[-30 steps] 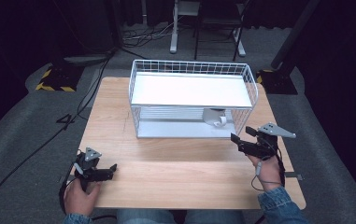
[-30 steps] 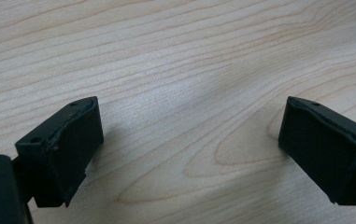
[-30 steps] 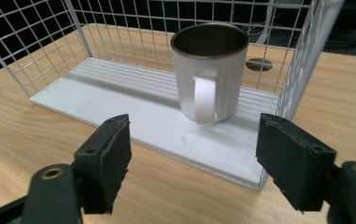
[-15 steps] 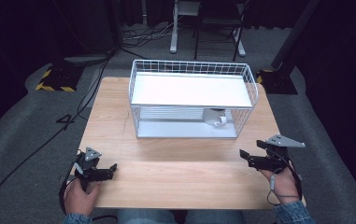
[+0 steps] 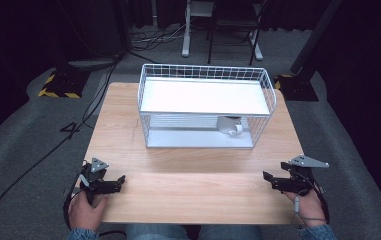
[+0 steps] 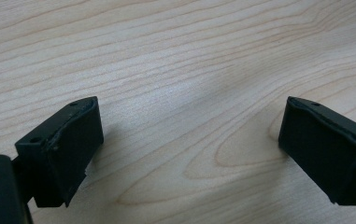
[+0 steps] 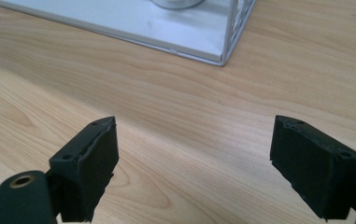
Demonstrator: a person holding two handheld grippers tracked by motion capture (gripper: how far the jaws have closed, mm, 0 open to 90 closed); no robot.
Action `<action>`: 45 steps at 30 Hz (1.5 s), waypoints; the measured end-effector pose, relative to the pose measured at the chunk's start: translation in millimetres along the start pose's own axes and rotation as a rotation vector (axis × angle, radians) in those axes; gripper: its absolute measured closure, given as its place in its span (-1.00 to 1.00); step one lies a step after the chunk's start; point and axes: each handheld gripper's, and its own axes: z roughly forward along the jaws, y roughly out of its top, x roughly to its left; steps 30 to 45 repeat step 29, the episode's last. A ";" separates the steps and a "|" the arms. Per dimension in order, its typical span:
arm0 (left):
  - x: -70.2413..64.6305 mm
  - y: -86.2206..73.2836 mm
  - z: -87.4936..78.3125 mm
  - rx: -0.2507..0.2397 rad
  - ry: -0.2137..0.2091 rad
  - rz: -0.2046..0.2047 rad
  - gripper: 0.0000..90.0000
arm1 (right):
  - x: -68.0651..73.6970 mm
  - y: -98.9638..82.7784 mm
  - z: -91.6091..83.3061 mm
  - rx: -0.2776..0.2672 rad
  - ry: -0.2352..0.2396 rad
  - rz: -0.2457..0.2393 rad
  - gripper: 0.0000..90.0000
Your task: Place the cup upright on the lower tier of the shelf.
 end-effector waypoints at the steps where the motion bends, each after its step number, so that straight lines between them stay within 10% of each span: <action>1: 0.0 0.0 0.1 0.000 0.000 0.000 -0.85 | -1.6 -3.2 1.5 -0.004 -0.002 0.000 -0.66; 16: 0.0 0.2 0.3 -0.001 0.002 -0.001 -0.85 | -18.2 -39.4 27.2 0.097 -0.006 0.021 -0.69; 22: 0.0 0.2 0.3 -0.001 0.002 -0.001 -0.85 | -15.5 -46.0 30.7 0.052 -0.047 -0.059 -0.71; 45: 0.0 0.2 0.3 -0.001 0.002 -0.001 -0.85 | -15.7 -46.9 29.6 0.052 -0.049 -0.055 -0.71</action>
